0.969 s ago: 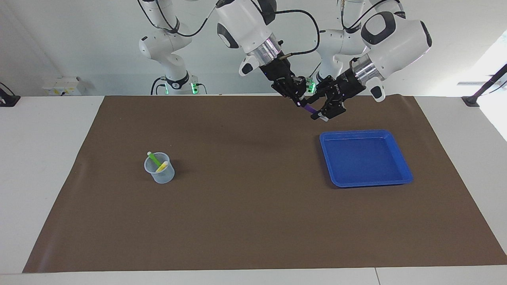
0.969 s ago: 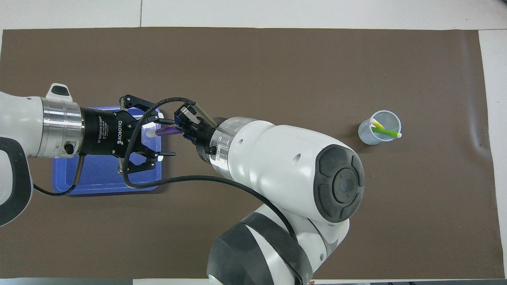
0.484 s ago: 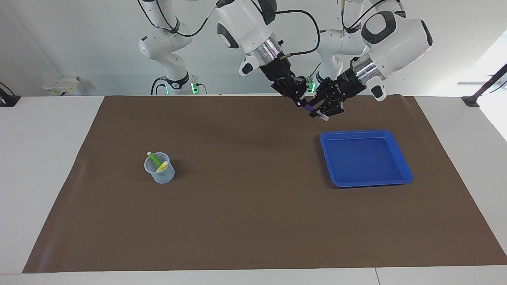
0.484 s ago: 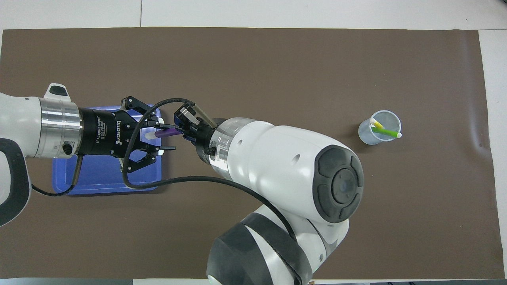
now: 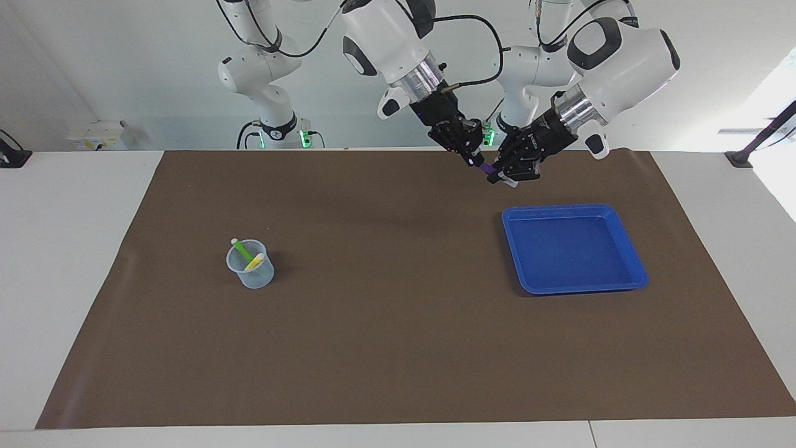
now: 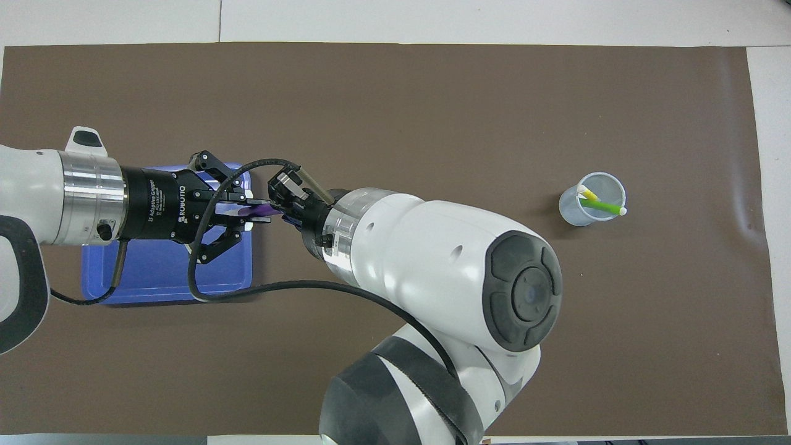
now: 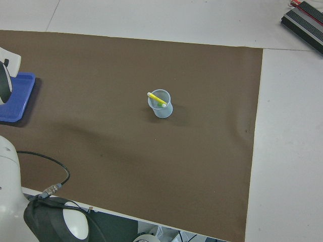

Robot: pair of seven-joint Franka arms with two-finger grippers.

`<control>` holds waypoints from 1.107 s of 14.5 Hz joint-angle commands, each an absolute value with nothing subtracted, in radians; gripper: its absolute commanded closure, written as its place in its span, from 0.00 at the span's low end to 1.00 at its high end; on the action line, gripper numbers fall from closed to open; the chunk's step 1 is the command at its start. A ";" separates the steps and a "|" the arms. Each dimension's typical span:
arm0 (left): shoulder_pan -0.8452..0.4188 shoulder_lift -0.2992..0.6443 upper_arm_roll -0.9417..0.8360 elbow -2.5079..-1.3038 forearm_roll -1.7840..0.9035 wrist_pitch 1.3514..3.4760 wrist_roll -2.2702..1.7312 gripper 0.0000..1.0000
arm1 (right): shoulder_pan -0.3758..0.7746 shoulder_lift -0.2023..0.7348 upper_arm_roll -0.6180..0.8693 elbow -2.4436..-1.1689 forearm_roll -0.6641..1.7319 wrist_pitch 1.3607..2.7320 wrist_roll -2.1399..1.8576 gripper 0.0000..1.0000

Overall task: Right arm passes pens to left for tray arrangement
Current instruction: 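Open the right gripper and withdraw it toward the cup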

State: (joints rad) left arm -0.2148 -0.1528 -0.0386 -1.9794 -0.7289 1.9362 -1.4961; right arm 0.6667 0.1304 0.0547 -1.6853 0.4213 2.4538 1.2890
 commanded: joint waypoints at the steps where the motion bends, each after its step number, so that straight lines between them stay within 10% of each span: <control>1: -0.229 -0.173 -0.032 -1.996 -0.704 1.936 -1.476 1.00 | 0.661 0.120 0.049 -1.701 0.437 2.477 1.278 1.00; 6: -0.230 -0.172 -0.032 -1.991 -0.703 1.936 -1.476 1.00 | 0.660 0.121 0.049 -1.701 0.439 2.476 1.278 1.00; 7: -0.230 -0.172 -0.032 -1.991 -0.703 1.936 -1.476 1.00 | 0.658 0.121 0.049 -1.701 0.439 2.476 1.278 0.83; 8: -0.230 -0.172 -0.032 -1.991 -0.703 1.936 -1.476 1.00 | 0.658 0.121 0.049 -1.701 0.439 2.477 1.279 0.14; 9: -0.230 -0.172 -0.032 -1.991 -0.703 1.936 -1.476 1.00 | 0.658 0.121 0.048 -1.700 0.439 2.477 1.279 0.00; 16: -0.222 -0.175 -0.032 -2.006 -0.641 1.961 -1.311 1.00 | 0.542 0.066 0.041 -1.684 0.420 2.272 0.990 0.00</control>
